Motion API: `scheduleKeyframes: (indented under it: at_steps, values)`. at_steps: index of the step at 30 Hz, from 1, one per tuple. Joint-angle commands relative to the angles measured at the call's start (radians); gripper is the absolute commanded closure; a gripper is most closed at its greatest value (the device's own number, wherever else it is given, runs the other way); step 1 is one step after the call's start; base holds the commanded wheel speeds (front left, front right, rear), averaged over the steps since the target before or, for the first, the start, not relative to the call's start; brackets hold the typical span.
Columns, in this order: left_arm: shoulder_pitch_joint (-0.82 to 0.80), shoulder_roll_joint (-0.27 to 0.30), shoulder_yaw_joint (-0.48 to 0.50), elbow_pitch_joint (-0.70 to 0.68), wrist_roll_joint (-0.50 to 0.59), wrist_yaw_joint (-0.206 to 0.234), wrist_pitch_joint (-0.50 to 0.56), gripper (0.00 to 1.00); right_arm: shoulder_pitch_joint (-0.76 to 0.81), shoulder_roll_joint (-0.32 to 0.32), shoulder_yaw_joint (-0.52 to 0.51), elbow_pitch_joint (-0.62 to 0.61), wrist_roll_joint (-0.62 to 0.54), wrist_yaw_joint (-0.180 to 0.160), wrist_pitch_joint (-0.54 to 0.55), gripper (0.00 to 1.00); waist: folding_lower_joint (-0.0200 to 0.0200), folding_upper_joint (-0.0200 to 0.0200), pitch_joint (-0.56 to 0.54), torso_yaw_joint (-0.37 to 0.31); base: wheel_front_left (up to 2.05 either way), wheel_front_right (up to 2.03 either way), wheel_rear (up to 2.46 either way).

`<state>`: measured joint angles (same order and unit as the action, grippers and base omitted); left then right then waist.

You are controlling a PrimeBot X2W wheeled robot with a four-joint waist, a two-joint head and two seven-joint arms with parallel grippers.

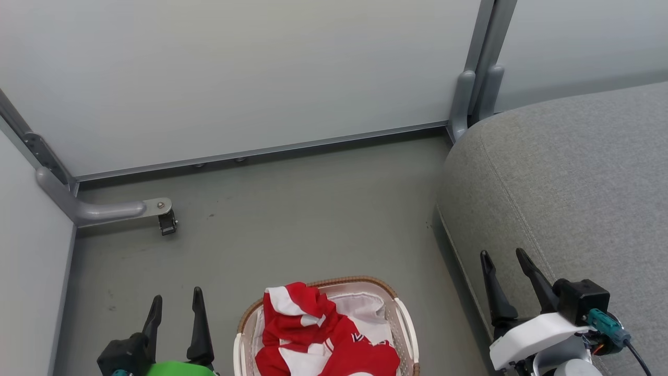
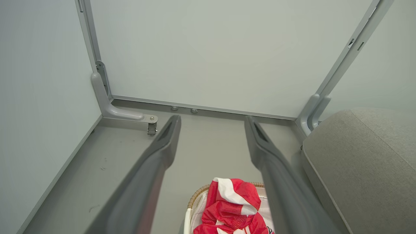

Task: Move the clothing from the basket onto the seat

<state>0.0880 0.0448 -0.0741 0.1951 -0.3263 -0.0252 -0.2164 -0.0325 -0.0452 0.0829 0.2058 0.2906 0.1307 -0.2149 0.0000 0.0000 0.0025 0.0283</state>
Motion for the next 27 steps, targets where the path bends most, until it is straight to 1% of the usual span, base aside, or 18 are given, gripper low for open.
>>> scheduleKeyframes:
  at_steps: [1, 20, 24, 27]
  values:
    - [0.012, 0.008, -0.002, -0.001, 0.021, 0.007, -0.010, 0.00, 0.007, -0.006, 0.003, -0.004, -0.025, 0.000, -0.011, 0.00, 0.0000, 0.0000, 0.000, 0.000, 0.00, 0.00, 0.00]
    - [0.029, 0.008, -0.008, 0.029, 0.132, 0.005, -0.044, 0.00, 0.015, -0.008, 0.016, 0.018, -0.158, 0.000, -0.046, 0.00, 0.0000, 0.0000, 0.003, 0.005, 0.00, 0.00, 0.00]
    - [0.033, 0.009, -0.009, 0.031, 0.150, 0.006, -0.052, 0.00, 0.016, -0.008, 0.020, 0.017, -0.183, 0.000, -0.053, 0.00, 0.0000, 0.0000, 0.003, 0.006, 0.00, 0.00, 0.00]
    - [0.031, 0.009, -0.007, 0.031, 0.144, 0.006, -0.049, 0.00, 0.017, -0.008, 0.019, 0.015, -0.180, 0.000, -0.052, 0.00, 0.0000, 0.0000, 0.003, 0.006, 0.00, 0.00, 0.00]
